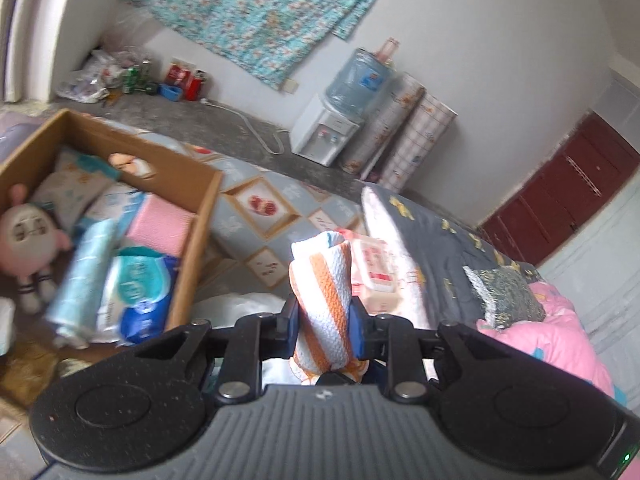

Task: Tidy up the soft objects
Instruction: 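Carry the sock roll with the left tool over the cardboard box, then lower the sock roll into the box and open the left tool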

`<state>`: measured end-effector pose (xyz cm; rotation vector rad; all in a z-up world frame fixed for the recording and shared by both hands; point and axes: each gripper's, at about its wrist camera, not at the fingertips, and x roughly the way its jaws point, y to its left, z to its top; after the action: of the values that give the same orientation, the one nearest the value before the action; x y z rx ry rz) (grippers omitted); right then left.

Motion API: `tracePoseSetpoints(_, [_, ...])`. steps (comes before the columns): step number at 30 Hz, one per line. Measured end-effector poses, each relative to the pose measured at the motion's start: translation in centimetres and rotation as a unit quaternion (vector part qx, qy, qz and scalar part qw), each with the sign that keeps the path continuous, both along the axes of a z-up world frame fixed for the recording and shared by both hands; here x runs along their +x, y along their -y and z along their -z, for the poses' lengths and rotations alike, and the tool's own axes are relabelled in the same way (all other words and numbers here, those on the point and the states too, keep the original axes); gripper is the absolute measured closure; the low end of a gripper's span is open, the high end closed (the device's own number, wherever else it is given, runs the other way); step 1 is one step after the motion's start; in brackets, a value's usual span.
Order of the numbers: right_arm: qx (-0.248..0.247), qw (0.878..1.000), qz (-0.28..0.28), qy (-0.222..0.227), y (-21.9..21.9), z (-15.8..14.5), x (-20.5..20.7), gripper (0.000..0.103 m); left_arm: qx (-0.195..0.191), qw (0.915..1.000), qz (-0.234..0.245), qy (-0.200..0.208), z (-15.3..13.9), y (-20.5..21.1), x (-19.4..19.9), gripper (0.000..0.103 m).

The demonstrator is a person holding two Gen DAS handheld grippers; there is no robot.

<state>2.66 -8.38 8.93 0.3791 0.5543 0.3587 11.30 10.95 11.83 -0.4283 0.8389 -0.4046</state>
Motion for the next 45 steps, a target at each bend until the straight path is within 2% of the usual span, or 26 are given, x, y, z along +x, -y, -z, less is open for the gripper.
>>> tracePoseSetpoints(6, [0.052,0.996,-0.055,-0.054,-6.5,1.7,1.0,0.064,0.014,0.9982,-0.051,-0.028,1.8,-6.1,-0.8,0.077])
tracePoseSetpoints(12, [0.057,0.991,-0.077,-0.092,-10.3,3.5,1.5,0.061,0.021,0.9965,-0.053,-0.06,5.0,-9.7,0.5,0.078])
tracePoseSetpoints(15, [0.066,0.991,-0.072,-0.091,-9.1,4.1,1.3,0.06,0.02,0.9946,-0.054,-0.086,7.5,-10.8,1.3,0.078])
tracePoseSetpoints(19, [0.062,0.993,-0.037,-0.09,-5.3,4.6,1.2,0.059,0.005,0.9921,-0.055,-0.112,10.4,-12.1,2.4,0.079])
tracePoseSetpoints(24, [0.067,0.991,0.007,-0.112,-1.0,6.2,0.9,0.058,0.021,0.9934,-0.039,-0.106,10.7,-13.2,3.6,0.079])
tracePoseSetpoints(27, [0.074,0.989,0.025,-0.123,0.7,7.3,0.5,0.057,0.016,0.9927,-0.005,-0.12,11.1,-13.1,4.4,0.079])
tracePoseSetpoints(30, [0.086,0.986,0.032,-0.136,2.1,8.5,0.9,0.057,0.043,0.991,0.03,-0.123,11.7,-11.7,5.2,0.079])
tracePoseSetpoints(35, [0.096,0.984,0.03,-0.149,2.7,9.4,1.7,0.057,0.068,0.9821,0.084,-0.155,13.9,-8.6,7.1,0.079])
tracePoseSetpoints(41, [0.09,0.986,0.024,-0.139,2.1,9.2,1.6,0.054,0.095,0.9723,0.089,-0.194,16.8,-6.3,8.9,0.077])
tracePoseSetpoints(43, [0.084,0.987,0.024,-0.136,1.9,9.1,1.5,0.052,0.095,0.9729,0.09,-0.191,16.7,-6.1,9.0,0.072])
tracePoseSetpoints(45, [0.079,0.988,0.023,-0.134,1.7,9.0,1.4,0.05,0.099,0.9754,0.083,-0.178,16.1,-6.1,8.8,0.062])
